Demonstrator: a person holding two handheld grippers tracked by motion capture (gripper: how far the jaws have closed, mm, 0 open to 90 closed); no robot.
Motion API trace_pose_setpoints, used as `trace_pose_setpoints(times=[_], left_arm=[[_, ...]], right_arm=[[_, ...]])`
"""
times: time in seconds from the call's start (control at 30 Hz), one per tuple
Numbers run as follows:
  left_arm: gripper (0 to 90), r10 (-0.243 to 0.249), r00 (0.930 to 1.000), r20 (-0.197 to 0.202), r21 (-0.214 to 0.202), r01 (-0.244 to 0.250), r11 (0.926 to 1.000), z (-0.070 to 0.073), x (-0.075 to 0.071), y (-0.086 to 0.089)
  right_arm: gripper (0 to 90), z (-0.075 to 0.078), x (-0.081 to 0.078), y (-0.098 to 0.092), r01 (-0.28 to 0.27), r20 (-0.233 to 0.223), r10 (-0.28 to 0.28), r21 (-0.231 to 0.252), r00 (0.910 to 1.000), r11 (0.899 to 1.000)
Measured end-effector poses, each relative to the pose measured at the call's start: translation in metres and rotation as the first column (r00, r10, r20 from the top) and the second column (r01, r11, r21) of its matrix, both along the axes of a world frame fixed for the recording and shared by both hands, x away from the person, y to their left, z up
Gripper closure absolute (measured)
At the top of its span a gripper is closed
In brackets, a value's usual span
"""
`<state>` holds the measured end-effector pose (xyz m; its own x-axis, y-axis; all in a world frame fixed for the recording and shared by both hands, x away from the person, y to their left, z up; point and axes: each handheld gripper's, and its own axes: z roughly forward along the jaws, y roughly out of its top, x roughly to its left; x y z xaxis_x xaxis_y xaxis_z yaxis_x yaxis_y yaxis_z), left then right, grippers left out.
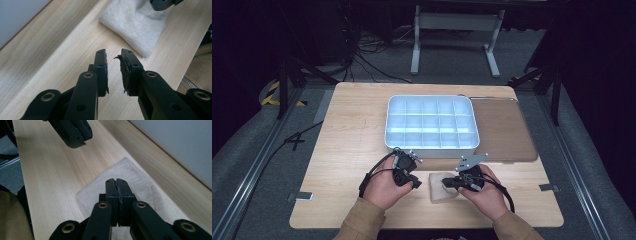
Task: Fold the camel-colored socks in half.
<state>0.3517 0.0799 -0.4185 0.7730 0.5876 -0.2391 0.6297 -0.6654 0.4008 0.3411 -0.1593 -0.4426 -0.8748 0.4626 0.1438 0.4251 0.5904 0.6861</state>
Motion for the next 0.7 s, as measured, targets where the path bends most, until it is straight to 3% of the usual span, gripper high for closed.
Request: trace_pose_setpoints(times=[0.17,0.7], left_arm=[[74.6,-0.010,0.9998,-0.015,0.014,0.010,0.9998,-0.005,0.001,-0.003],[78.1,-0.047,0.9987,-0.019,0.018,0.047,0.9987,-0.021,0.000,-0.017]], right_arm=[[89.6,-0.016,0.003,0.004,0.003,-0.015,-0.004,-0.068,0.9999,0.998],[89.8,-0.021,0.005,0.000,0.003,-0.030,-0.005,-0.041,0.9995,0.999]])
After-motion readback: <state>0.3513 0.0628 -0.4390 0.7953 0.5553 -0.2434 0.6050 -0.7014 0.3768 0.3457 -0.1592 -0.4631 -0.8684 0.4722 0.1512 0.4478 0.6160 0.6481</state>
